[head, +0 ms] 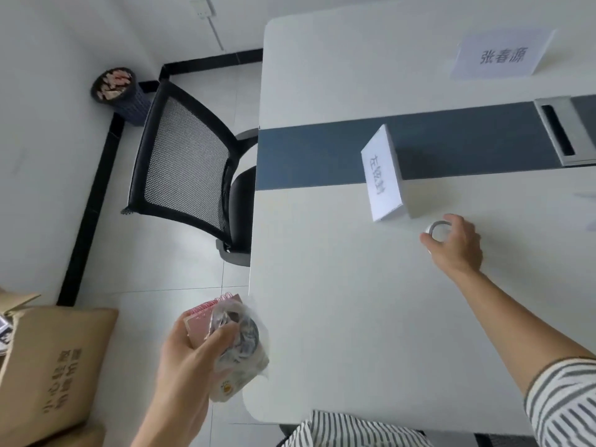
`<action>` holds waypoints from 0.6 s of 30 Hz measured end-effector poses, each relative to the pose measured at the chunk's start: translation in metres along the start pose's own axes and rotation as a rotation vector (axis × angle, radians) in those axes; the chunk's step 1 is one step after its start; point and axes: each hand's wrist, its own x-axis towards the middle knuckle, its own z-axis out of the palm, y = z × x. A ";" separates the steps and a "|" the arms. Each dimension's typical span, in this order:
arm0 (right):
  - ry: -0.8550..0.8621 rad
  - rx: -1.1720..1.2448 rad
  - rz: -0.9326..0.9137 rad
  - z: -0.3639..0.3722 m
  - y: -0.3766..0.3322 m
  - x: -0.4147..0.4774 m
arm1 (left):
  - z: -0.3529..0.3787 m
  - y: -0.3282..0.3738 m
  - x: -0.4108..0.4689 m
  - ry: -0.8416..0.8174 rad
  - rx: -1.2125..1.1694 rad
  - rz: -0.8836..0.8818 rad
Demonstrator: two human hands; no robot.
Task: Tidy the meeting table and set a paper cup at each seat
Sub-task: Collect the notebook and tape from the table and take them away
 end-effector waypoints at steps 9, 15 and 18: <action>-0.183 1.069 0.199 -0.040 -0.113 -0.141 | -0.015 0.025 0.051 -0.233 0.006 0.009; -0.208 1.234 0.209 -0.038 -0.157 -0.263 | -0.052 0.044 0.065 -0.466 0.173 0.062; -0.149 1.180 0.121 -0.029 -0.180 -0.318 | -0.072 0.047 0.069 -0.561 0.272 0.100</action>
